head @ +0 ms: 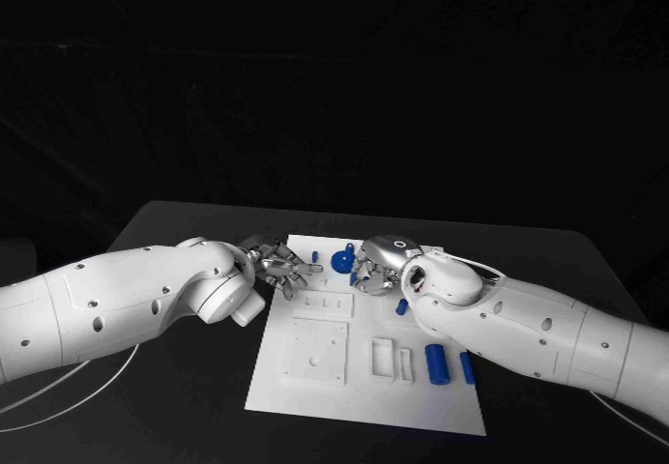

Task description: Assemble the parts on the task board

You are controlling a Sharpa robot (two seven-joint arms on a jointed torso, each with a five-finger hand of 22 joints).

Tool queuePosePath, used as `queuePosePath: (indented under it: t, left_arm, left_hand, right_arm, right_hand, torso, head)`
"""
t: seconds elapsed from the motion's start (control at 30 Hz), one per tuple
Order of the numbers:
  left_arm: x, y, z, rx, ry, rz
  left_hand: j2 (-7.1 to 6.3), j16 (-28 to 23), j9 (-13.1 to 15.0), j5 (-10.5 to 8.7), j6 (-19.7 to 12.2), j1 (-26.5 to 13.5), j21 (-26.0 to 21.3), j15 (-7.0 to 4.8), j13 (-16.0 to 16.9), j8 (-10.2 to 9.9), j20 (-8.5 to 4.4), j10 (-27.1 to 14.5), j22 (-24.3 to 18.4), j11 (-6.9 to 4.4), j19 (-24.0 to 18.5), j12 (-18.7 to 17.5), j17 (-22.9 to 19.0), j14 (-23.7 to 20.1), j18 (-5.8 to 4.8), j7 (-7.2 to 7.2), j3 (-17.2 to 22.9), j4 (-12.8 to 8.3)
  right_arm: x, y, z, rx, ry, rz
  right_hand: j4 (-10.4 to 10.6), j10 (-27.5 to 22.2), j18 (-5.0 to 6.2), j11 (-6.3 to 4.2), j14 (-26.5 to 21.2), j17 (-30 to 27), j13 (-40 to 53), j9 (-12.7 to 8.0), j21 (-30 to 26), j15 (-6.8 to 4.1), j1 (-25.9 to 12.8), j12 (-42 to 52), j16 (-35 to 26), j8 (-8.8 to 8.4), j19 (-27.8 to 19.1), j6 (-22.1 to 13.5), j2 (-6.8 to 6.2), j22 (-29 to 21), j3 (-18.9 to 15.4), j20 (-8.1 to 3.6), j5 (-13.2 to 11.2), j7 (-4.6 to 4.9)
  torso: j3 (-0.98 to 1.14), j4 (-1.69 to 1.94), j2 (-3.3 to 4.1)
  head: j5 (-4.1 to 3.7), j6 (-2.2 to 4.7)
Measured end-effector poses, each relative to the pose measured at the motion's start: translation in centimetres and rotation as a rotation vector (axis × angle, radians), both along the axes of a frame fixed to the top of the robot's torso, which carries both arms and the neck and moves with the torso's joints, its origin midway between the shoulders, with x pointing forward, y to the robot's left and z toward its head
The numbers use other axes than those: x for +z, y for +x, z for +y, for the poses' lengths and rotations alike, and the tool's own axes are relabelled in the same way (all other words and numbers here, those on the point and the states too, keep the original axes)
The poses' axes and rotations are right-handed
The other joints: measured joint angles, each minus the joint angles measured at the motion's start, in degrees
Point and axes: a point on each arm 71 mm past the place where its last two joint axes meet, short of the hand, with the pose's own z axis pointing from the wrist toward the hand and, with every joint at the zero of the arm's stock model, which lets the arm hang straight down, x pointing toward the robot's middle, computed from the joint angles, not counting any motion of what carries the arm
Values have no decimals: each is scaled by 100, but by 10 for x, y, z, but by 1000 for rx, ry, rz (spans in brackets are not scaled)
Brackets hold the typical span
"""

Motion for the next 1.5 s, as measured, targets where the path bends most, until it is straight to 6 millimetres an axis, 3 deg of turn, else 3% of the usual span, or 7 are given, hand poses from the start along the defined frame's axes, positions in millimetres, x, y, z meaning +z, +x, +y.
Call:
queuePosePath:
  t: [0.5,0.7,0.9,1.0,1.1,1.27,1.5]
  left_arm:
    - [4,0,-3,4,-190,3]
    - [2,-2,-4,15,-331,43]
    - [0,-6,-8,1,-442,95]
    - [-1,-7,-10,-7,-477,111]
    - [-1,-8,-11,-16,-502,120]
    - [-2,-9,-13,-29,-530,128]
    - [-4,-12,-21,-61,-551,142]
  left_hand:
    - [122,0,-5,66,-21,122,-22,22,0,0,20,0,15,0,-21,0,-20,-22,0,21,21,-170]
    - [201,314,-4,-156,-82,-224,-12,9,31,0,21,0,126,0,-21,85,119,-35,0,1,-156,7]
    - [-123,780,45,-235,153,-1095,85,-67,182,78,-24,21,327,-44,18,469,335,-61,0,-108,-14,561]
    - [-233,1052,145,-235,339,-1424,137,-106,290,123,-84,32,470,-113,19,729,459,-100,-1,-174,186,637]
    - [-240,1312,391,-235,304,-1708,239,-159,491,273,-124,13,684,-134,-22,1044,553,-175,-1,-208,323,618]
    - [-166,1721,1446,-177,-198,-1870,289,-155,965,1075,-144,-89,1175,-226,-85,1642,516,-319,-1,-255,373,632]
    - [-117,1913,2476,-83,-418,-1896,108,-154,1098,1418,-144,-212,1391,-231,-85,1874,320,-361,0,-311,362,622]
  right_arm:
    - [23,-15,-14,19,212,-37]
    - [39,-24,-27,11,343,-16]
    - [51,-33,-33,3,472,26]
    - [53,-38,-33,4,527,52]
    - [53,-42,-33,6,567,78]
    - [52,-48,-32,9,632,117]
    - [52,-54,-29,16,693,153]
  right_hand:
    - [7,0,0,-42,0,-1,-3,7,22,0,-40,0,0,0,0,3,10,0,-68,0,55,5]
    - [3,0,0,-42,0,-2,-3,9,22,0,-38,0,0,-1,0,2,11,0,-161,0,147,6]
    - [-20,-1,0,-42,0,-7,-6,8,22,0,-43,0,0,-4,0,-7,80,0,-263,0,208,13]
    - [-46,-1,0,-42,-1,-7,-6,6,22,0,-21,0,-22,-21,0,-7,102,0,-320,1,287,14]
    - [-75,-1,0,-41,0,-13,-6,6,-1,0,-22,0,-22,-22,0,-8,132,0,-380,0,323,15]
    - [-99,-1,0,-41,-1,-14,-6,5,-1,0,-50,0,-22,-14,0,-12,161,0,-451,1,376,18]
    - [-132,-1,0,-41,-1,-20,-5,-4,-22,0,-28,-16,-45,-7,0,-18,185,0,-483,1,419,23]
  torso:
    - [9,-19,-12]
    - [22,-49,-34]
    - [49,-93,-65]
    - [65,-110,-80]
    - [81,-125,-92]
    - [103,-151,-106]
    - [115,-171,-110]
  head:
    - [24,133]
    - [98,211]
    - [165,255]
    - [182,266]
    - [189,280]
    - [208,288]
    - [197,309]
